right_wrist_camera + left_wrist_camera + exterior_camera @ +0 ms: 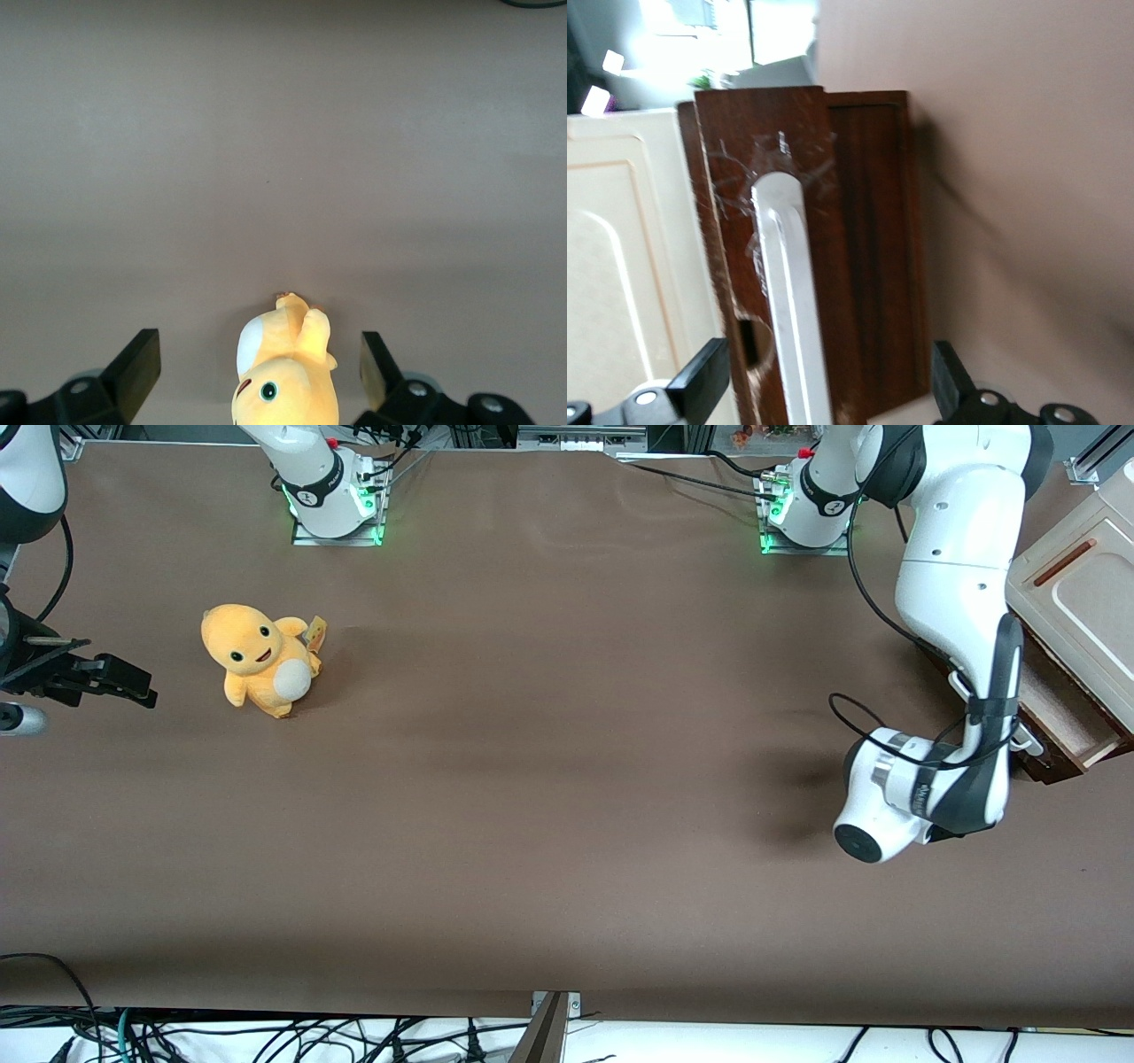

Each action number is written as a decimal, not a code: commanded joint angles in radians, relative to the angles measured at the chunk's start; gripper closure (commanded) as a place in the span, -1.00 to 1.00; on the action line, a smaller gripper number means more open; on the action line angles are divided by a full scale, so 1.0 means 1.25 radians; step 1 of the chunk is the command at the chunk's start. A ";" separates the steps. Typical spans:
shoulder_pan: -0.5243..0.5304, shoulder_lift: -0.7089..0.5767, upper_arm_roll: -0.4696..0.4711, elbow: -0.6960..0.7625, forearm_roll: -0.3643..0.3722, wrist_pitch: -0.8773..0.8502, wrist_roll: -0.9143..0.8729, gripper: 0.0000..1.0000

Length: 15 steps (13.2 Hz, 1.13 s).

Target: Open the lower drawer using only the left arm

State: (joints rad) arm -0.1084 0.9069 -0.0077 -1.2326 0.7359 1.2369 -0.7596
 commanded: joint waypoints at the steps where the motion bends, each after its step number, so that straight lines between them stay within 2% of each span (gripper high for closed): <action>1: 0.008 -0.025 -0.008 0.057 -0.113 -0.002 0.021 -1.00; 4: 0.027 -0.070 -0.006 0.137 -0.332 0.016 0.022 -1.00; 7: 0.068 -0.146 -0.006 0.155 -0.501 0.027 0.036 -1.00; 9: 0.120 -0.207 -0.004 0.149 -0.590 0.049 0.102 -1.00; 11: 0.147 -0.283 0.000 0.093 -0.628 0.080 0.253 -1.00; 15: 0.140 -0.564 0.022 -0.237 -0.630 0.294 0.471 -1.00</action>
State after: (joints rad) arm 0.0797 0.4269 -0.0002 -1.2375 -0.0220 1.4723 -0.2774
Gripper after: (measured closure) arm 0.000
